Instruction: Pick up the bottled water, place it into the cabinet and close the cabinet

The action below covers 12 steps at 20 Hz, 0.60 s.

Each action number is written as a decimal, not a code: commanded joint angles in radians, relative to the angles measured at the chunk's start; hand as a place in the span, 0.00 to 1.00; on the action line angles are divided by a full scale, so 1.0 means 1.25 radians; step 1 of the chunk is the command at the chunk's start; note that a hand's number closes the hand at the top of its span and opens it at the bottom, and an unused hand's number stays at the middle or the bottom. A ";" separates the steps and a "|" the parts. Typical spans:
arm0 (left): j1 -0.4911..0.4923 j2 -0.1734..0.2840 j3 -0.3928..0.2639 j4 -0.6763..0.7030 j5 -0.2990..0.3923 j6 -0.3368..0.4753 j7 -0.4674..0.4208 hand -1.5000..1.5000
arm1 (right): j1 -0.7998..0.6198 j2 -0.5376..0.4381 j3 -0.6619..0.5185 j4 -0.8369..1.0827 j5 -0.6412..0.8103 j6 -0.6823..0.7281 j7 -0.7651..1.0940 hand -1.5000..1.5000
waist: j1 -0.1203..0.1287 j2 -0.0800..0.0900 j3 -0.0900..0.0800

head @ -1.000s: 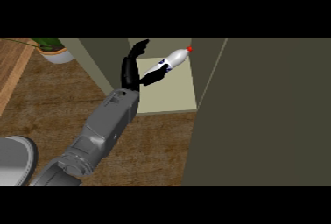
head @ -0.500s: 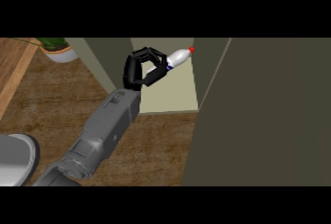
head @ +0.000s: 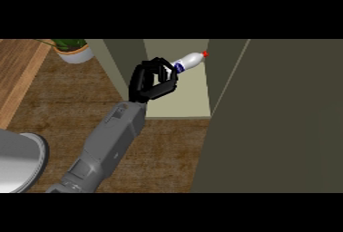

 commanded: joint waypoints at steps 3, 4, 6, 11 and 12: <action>0.168 0.001 -0.042 -0.222 0.040 -0.023 0.048 1.00 | 0.015 -0.043 -0.010 -0.077 0.051 -0.005 0.057 0.00 | 0.034 -0.010 0.001; 0.201 0.021 -0.047 -0.249 0.037 -0.031 0.055 1.00 | 0.019 -0.059 -0.018 -0.084 0.049 -0.001 0.043 0.00 | 0.038 -0.011 0.001; 0.258 0.033 -0.061 -0.324 0.046 -0.025 0.068 1.00 | 0.016 -0.044 0.016 -0.060 0.057 -0.004 0.026 0.00 | 0.037 -0.010 0.001; 0.449 0.046 -0.135 -0.551 0.037 0.010 0.114 1.00 | 0.013 -0.092 -0.015 -0.074 0.026 0.013 0.032 0.00 | 0.044 -0.010 0.002; 0.485 0.049 -0.159 -0.606 0.025 0.028 0.130 1.00 | -0.002 -0.081 0.002 -0.084 0.040 0.011 0.054 1.00 | 0.041 -0.009 0.001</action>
